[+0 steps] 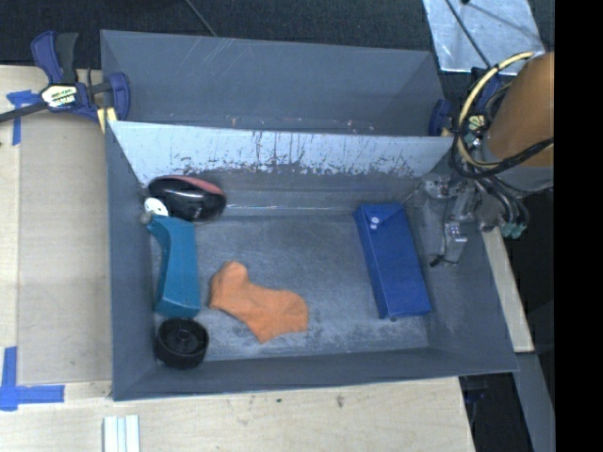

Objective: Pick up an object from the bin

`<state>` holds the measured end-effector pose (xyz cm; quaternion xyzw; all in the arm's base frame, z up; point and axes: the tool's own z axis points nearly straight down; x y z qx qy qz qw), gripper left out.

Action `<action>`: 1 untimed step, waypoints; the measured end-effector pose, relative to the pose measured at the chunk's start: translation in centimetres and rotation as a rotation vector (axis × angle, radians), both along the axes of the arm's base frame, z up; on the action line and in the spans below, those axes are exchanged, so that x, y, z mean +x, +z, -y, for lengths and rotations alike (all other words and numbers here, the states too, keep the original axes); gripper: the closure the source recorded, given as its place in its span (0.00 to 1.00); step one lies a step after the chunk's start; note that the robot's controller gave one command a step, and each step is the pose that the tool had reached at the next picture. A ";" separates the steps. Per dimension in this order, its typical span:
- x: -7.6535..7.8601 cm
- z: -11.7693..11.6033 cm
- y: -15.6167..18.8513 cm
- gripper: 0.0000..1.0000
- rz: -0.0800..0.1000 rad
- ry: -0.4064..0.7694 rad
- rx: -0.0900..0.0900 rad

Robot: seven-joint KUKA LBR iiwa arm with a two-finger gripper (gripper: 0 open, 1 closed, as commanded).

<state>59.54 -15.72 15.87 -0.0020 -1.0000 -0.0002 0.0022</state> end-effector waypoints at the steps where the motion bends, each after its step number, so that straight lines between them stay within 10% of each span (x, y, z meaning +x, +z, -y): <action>1: 0.2 -0.1 0.5 0.00 0.008 0.003 -0.001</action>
Offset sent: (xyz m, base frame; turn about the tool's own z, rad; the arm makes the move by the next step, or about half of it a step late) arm -0.0200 0.0305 0.0303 0.0211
